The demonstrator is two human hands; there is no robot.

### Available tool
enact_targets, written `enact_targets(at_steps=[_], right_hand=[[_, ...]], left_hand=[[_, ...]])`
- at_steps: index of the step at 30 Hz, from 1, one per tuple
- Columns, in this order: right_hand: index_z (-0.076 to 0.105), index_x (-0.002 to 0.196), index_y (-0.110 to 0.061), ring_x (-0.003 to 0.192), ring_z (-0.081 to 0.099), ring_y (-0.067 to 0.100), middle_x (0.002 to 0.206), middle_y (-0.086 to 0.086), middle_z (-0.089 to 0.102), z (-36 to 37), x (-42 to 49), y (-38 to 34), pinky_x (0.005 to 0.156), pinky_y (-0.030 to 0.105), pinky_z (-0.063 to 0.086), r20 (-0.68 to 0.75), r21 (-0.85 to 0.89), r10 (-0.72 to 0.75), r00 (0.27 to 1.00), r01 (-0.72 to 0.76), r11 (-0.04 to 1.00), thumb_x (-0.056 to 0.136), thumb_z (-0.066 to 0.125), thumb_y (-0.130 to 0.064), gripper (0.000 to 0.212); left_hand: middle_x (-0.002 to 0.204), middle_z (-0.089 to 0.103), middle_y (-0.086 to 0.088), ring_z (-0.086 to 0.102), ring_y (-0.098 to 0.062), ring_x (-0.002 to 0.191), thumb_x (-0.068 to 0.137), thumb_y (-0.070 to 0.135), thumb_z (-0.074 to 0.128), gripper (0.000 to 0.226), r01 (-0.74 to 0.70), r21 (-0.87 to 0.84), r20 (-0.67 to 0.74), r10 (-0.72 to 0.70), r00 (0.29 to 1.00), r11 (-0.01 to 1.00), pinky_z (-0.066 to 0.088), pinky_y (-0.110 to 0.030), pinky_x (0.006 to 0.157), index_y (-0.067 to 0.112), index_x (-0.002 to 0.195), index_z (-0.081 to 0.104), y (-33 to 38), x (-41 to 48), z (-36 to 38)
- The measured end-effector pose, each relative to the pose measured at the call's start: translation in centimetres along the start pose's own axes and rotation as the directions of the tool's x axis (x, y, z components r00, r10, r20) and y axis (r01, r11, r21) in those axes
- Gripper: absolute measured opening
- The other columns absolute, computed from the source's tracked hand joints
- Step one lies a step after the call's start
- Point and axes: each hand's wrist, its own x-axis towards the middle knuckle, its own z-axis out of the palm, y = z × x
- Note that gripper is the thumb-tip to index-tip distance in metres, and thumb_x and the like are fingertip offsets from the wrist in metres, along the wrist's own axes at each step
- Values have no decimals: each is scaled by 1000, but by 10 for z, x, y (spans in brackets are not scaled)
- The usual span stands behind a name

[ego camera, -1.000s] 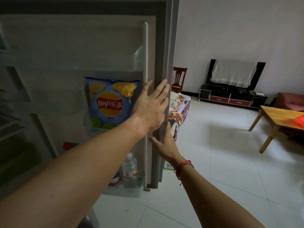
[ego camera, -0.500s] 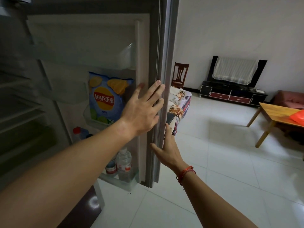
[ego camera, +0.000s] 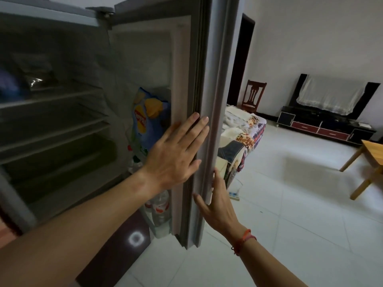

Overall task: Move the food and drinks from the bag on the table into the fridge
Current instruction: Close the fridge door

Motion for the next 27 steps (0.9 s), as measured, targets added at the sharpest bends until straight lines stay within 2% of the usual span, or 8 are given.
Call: enact_targets(at_steps=[3, 5, 7, 11, 16, 19, 22, 27], right_hand=[[6, 158, -30, 115, 40, -4, 144, 3, 39, 16, -14, -16, 95, -4, 31, 18, -26, -97, 995, 98, 995, 93, 67, -37, 89], [9, 160, -25, 116, 39, -12, 147, 2, 36, 26, -21, -27, 95, -5, 31, 56, -10, -150, 987, 150, 989, 95, 63, -41, 86], [10, 160, -26, 129, 33, -14, 154, 0, 31, 35, -25, -39, 106, 6, 35, 80, 7, -227, 971, 227, 974, 98, 54, -49, 80], [3, 161, -34, 151, 22, 10, 167, -2, 13, 57, -24, -67, 121, 38, 33, 126, 22, -333, 935, 333, 943, 101, 39, -59, 75], [-14, 156, -43, 153, -2, 6, 169, 2, -1, 93, -9, -113, 123, 33, 17, 179, -22, -442, 879, 453, 891, 99, 28, -67, 75], [-23, 154, -43, 155, -7, 14, 169, 5, -9, 116, 2, -140, 123, 37, 14, 225, -53, -497, 838, 520, 853, 98, 21, -70, 76], [-28, 152, -42, 154, -9, 16, 168, 5, -18, 139, 16, -166, 123, 36, 14, 250, -72, -536, 807, 567, 820, 98, 21, -70, 78], [-25, 153, -42, 156, -7, 28, 166, 11, -23, 172, 47, -203, 123, 43, 10, 273, -64, -588, 761, 624, 778, 99, 28, -68, 81]], left_hand=[[164, 14, -8, 10, -24, 151, 93, 43, 50, 75, 51, -12, 2, -51, 999, 999, 29, -45, 116, 7, 154, 25, -8, -30, -19], [163, 14, -9, 11, -24, 151, 93, 42, 52, 76, 93, -19, 2, -93, 996, 995, 27, -44, 117, 7, 154, 25, -14, -51, -32], [163, 14, -9, 12, -24, 151, 93, 43, 52, 76, 141, -35, 3, -141, 990, 989, 28, -45, 117, 7, 154, 23, -21, -72, -43], [163, 11, -11, 11, -26, 151, 96, 44, 49, 75, 248, -91, 9, -248, 969, 965, 28, -47, 118, 9, 155, 18, -35, -110, -63], [162, 14, -14, 13, -26, 151, 98, 45, 47, 74, 409, -121, -17, -414, 910, 904, 31, -44, 117, 6, 154, 18, -53, -148, -87], [163, 9, -6, 11, -17, 151, 98, 49, 43, 76, 502, -140, -14, -509, 861, 853, 19, -24, 119, 10, 155, 13, -67, -165, -103], [164, 7, -2, 12, -10, 148, 96, 52, 43, 79, 614, -170, 12, -621, 784, 771, 14, -6, 107, 18, 157, 6, -82, -179, -117], [164, -1, 8, 0, 5, 147, 95, 50, 48, 82, 712, -238, -4, -733, 680, 661, 9, -5, 110, 27, 156, -2, -108, -193, -131]])
